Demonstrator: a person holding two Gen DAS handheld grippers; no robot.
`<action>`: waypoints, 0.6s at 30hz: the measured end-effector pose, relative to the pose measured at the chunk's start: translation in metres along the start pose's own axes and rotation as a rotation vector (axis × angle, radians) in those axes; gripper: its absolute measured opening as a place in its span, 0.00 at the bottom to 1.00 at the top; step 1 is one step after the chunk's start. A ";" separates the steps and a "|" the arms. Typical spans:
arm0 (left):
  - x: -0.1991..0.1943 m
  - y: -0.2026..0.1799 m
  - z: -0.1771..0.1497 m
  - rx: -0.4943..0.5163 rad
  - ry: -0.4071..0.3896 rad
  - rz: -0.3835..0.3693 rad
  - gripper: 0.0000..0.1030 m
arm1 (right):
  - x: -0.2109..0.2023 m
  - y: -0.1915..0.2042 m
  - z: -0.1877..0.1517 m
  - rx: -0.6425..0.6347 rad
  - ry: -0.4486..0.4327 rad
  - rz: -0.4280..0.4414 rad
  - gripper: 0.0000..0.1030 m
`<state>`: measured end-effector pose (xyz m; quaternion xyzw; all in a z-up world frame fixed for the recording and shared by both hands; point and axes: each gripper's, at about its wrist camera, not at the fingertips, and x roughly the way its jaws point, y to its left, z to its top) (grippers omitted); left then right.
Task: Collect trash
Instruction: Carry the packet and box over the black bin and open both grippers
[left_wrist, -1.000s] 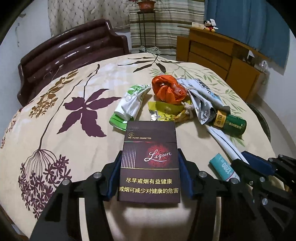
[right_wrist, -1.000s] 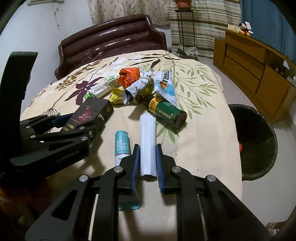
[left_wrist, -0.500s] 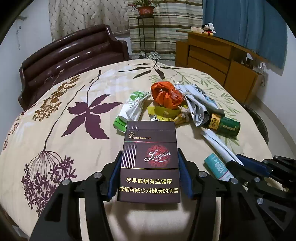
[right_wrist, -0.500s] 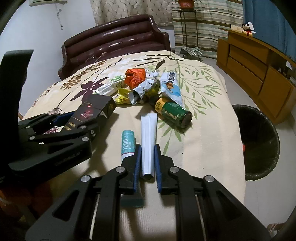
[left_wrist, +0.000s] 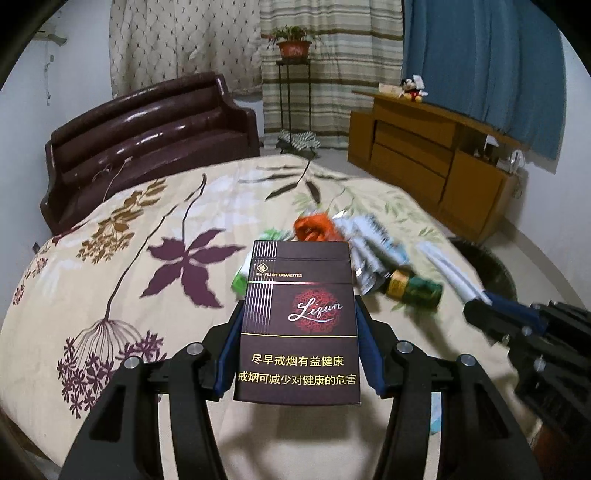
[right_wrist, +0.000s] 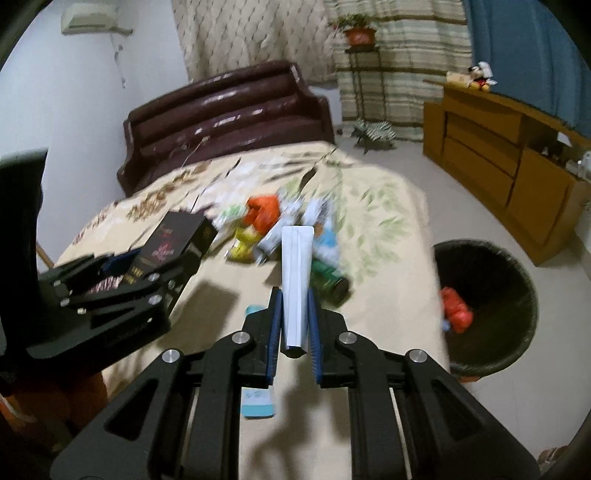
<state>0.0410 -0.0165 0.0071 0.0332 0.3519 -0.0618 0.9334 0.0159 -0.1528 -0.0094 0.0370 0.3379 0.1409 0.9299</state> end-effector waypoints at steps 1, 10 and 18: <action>-0.002 -0.005 0.003 0.004 -0.013 -0.007 0.53 | -0.004 -0.005 0.003 0.007 -0.016 -0.013 0.14; 0.013 -0.063 0.032 0.060 -0.059 -0.099 0.53 | -0.017 -0.080 0.018 0.090 -0.080 -0.181 0.14; 0.048 -0.122 0.049 0.112 -0.035 -0.147 0.53 | -0.012 -0.142 0.020 0.147 -0.098 -0.301 0.14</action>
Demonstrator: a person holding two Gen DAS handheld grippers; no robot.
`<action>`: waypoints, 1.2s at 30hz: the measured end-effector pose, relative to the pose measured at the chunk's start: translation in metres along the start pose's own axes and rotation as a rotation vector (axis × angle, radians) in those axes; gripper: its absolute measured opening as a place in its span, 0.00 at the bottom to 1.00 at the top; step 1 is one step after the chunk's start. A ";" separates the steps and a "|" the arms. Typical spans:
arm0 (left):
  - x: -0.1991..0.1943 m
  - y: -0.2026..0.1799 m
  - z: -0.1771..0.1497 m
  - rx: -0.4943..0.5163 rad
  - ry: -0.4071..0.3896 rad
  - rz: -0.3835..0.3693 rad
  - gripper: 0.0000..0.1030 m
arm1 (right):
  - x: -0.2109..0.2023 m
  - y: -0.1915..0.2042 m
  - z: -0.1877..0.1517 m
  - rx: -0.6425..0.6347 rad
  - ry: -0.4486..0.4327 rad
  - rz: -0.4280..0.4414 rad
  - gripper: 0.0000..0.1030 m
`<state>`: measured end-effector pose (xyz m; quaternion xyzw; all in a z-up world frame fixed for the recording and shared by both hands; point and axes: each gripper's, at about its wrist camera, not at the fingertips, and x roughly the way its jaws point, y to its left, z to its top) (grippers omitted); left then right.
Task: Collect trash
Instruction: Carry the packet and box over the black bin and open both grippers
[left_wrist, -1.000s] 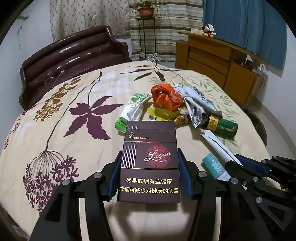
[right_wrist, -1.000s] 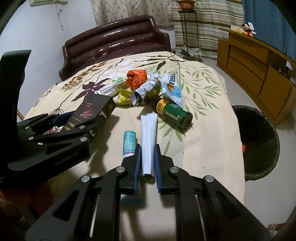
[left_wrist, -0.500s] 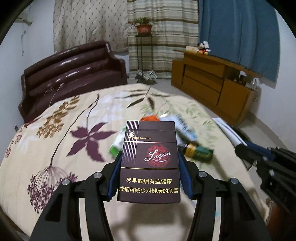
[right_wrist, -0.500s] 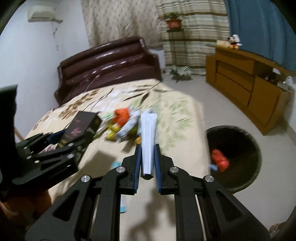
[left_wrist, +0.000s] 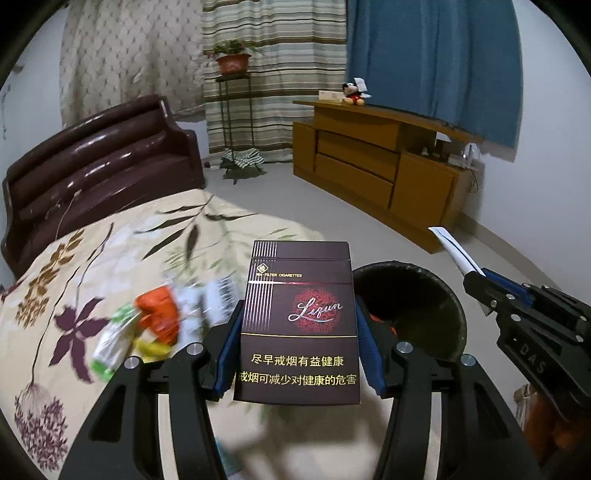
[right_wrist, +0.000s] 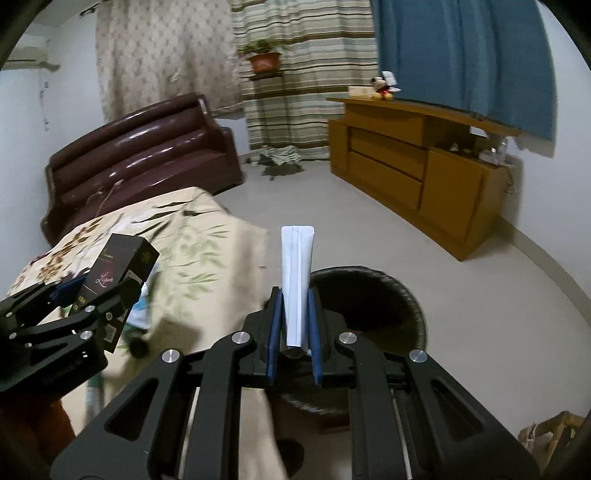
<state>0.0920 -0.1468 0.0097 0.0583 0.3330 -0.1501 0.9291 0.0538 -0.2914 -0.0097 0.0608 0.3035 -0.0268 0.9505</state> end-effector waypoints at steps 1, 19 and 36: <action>0.005 -0.005 0.002 0.005 0.006 -0.005 0.53 | 0.002 -0.004 0.000 0.006 -0.001 -0.009 0.14; 0.072 -0.066 0.024 0.075 0.102 0.046 0.63 | 0.037 -0.063 0.009 0.093 -0.018 -0.075 0.36; 0.055 -0.055 0.019 0.049 0.094 0.042 0.72 | -0.012 -0.059 -0.006 0.144 -0.143 -0.171 0.80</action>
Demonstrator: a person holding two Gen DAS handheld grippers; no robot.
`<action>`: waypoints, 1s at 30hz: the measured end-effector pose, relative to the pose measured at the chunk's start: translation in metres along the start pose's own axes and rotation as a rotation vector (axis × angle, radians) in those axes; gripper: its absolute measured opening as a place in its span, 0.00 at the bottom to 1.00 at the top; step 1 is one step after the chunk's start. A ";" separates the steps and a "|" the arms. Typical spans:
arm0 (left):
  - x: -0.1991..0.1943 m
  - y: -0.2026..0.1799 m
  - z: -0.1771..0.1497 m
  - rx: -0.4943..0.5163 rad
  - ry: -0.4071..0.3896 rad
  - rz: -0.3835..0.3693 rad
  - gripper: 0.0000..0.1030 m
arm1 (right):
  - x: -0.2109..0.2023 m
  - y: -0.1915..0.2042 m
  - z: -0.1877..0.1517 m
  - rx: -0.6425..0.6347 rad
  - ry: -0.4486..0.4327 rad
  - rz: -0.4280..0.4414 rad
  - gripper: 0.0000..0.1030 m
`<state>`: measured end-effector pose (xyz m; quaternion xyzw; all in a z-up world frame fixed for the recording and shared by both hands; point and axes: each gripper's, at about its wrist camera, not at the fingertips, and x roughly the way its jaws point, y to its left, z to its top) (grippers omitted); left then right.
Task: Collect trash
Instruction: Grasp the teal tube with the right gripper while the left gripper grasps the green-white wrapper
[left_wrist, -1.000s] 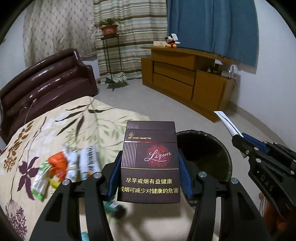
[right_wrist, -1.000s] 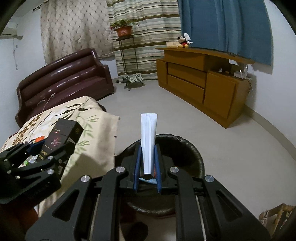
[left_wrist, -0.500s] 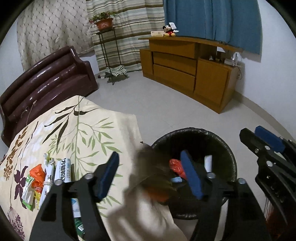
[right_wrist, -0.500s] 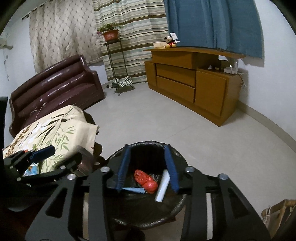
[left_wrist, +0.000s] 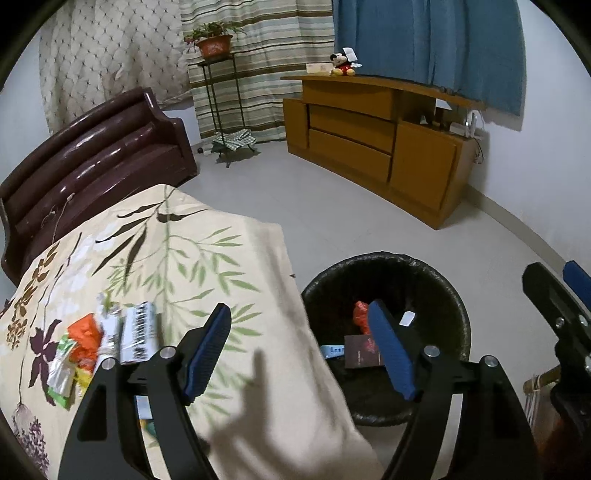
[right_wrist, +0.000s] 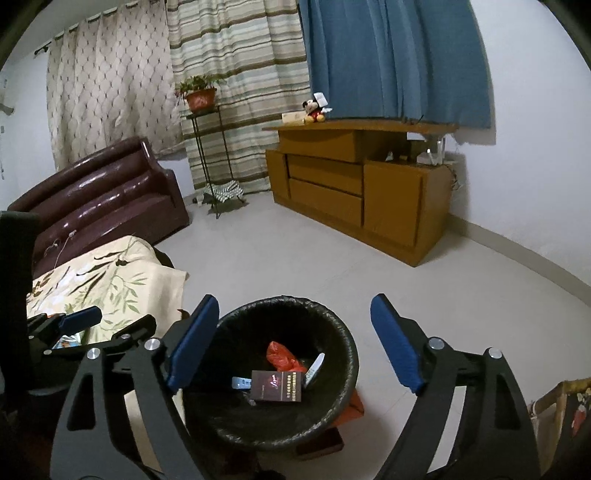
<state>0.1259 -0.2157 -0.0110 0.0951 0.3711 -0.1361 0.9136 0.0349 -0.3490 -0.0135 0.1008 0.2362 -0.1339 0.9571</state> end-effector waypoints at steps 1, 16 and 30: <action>-0.004 0.005 -0.002 -0.002 -0.004 0.006 0.72 | -0.004 0.002 -0.001 0.003 -0.005 0.003 0.80; -0.070 0.122 -0.045 -0.120 -0.014 0.164 0.73 | -0.043 0.113 -0.033 -0.172 0.118 0.278 0.77; -0.103 0.222 -0.113 -0.264 0.031 0.312 0.74 | -0.068 0.198 -0.084 -0.333 0.224 0.413 0.63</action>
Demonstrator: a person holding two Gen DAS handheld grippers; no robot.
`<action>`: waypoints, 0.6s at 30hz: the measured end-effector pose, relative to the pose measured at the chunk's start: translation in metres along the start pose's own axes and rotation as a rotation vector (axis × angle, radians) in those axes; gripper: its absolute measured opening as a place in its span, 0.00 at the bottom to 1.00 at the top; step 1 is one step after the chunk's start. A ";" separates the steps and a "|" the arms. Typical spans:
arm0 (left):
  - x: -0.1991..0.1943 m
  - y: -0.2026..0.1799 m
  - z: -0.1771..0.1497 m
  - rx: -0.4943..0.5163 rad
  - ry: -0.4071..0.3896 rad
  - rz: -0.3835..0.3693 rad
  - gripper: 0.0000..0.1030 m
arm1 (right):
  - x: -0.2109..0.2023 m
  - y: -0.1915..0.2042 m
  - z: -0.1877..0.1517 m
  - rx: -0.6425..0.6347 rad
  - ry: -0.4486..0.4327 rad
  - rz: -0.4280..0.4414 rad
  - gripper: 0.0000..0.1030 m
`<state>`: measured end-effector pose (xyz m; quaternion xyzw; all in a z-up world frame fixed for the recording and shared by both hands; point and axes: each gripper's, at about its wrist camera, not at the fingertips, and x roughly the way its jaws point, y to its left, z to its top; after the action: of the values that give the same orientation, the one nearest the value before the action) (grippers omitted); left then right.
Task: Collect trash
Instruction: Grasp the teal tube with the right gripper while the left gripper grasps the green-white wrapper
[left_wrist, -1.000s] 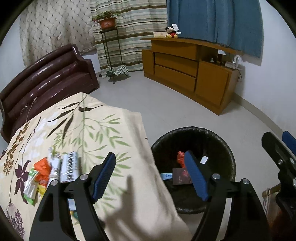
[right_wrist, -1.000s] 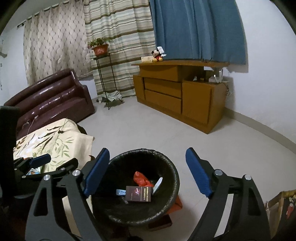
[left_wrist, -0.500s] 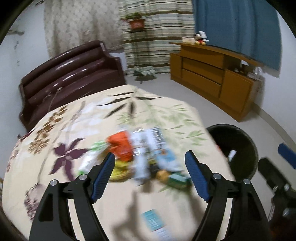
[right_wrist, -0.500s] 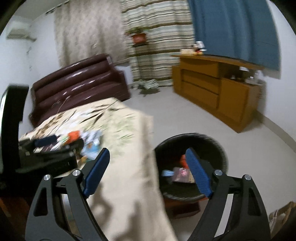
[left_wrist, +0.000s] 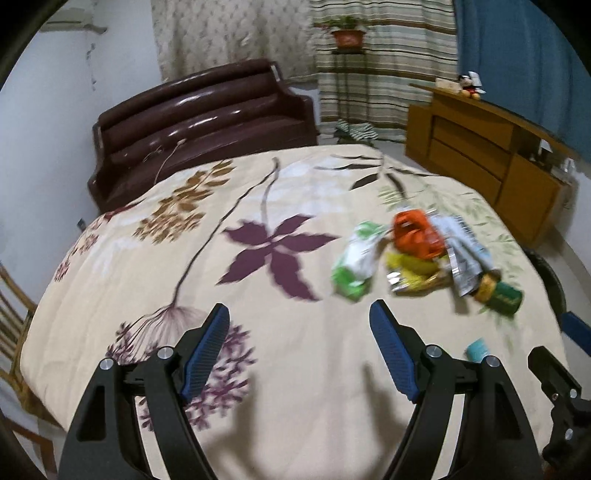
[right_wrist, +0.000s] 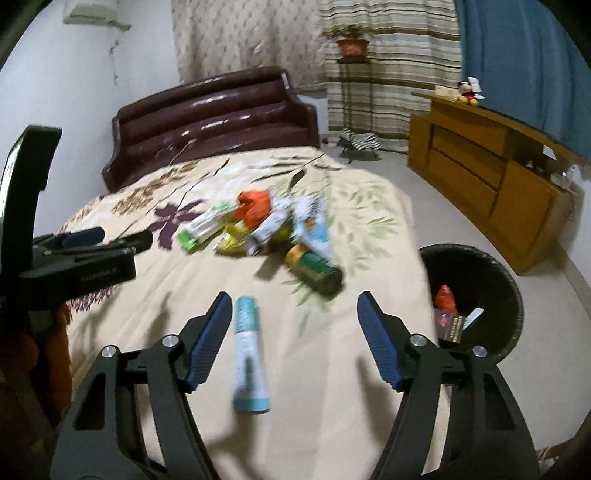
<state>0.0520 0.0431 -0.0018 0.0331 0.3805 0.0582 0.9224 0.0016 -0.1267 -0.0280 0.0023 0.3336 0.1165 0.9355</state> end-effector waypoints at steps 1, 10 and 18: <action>0.000 0.005 -0.003 -0.006 0.003 0.004 0.74 | 0.002 0.003 -0.002 -0.007 0.009 0.004 0.62; 0.003 0.028 -0.019 -0.036 0.031 0.014 0.74 | 0.028 0.026 -0.021 -0.058 0.130 0.039 0.31; 0.005 0.023 -0.017 -0.033 0.033 -0.013 0.74 | 0.028 0.024 -0.021 -0.044 0.119 0.027 0.18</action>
<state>0.0419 0.0665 -0.0152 0.0142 0.3950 0.0589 0.9167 0.0041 -0.0983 -0.0602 -0.0208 0.3858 0.1364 0.9122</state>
